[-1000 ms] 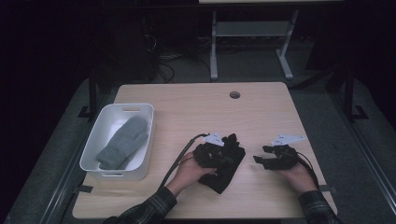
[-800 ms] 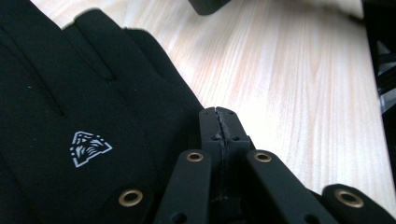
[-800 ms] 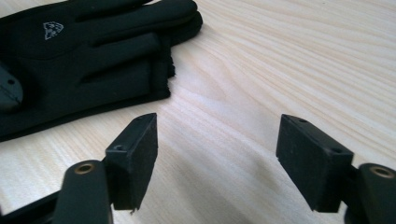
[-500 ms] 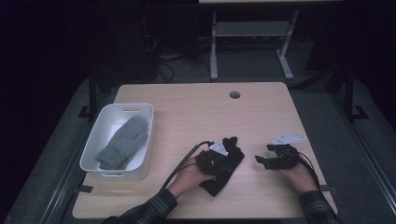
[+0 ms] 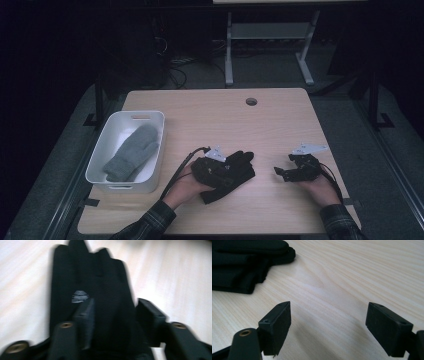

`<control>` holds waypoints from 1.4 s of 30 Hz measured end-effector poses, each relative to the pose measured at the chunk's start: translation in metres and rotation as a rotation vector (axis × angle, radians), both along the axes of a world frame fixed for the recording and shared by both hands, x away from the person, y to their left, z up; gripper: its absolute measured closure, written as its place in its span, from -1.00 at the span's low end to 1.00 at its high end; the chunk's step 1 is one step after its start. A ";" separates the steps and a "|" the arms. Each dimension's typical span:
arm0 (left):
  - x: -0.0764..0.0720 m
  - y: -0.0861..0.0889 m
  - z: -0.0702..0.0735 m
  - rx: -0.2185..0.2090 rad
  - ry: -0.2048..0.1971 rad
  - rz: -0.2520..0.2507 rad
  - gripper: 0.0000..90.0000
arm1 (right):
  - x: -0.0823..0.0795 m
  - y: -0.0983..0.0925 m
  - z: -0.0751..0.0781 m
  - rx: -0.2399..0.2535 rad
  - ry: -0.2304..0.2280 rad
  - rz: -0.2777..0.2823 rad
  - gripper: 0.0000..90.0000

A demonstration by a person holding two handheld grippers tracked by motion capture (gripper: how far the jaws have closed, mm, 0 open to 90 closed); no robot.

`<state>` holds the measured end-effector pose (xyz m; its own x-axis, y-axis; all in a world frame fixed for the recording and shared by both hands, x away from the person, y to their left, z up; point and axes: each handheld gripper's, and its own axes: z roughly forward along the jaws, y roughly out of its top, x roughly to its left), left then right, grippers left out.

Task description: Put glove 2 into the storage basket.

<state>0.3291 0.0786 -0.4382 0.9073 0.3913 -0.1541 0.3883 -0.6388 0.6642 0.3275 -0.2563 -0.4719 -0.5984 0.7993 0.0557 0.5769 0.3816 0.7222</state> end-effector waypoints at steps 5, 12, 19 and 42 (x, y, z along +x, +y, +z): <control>0.013 0.006 0.002 -0.013 -0.032 0.048 -0.27 | 0.001 -0.001 -0.002 -0.008 0.007 -0.004 -0.55; 0.023 -0.006 -0.019 0.053 -0.009 0.078 -0.62 | 0.002 0.001 -0.005 -0.031 0.015 0.002 -0.56; 0.031 -0.001 -0.025 0.042 -0.002 0.082 -0.67 | 0.002 0.001 -0.006 -0.033 0.016 0.003 -0.56; 0.025 0.040 0.043 -0.087 0.057 0.070 0.54 | 0.001 0.003 -0.007 -0.026 0.012 0.007 -0.59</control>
<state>0.3540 0.1191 -0.3949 0.8672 0.4361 -0.2406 0.4683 -0.5495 0.6919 0.3283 -0.2537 -0.4791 -0.6037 0.7961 0.0424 0.5824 0.4041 0.7053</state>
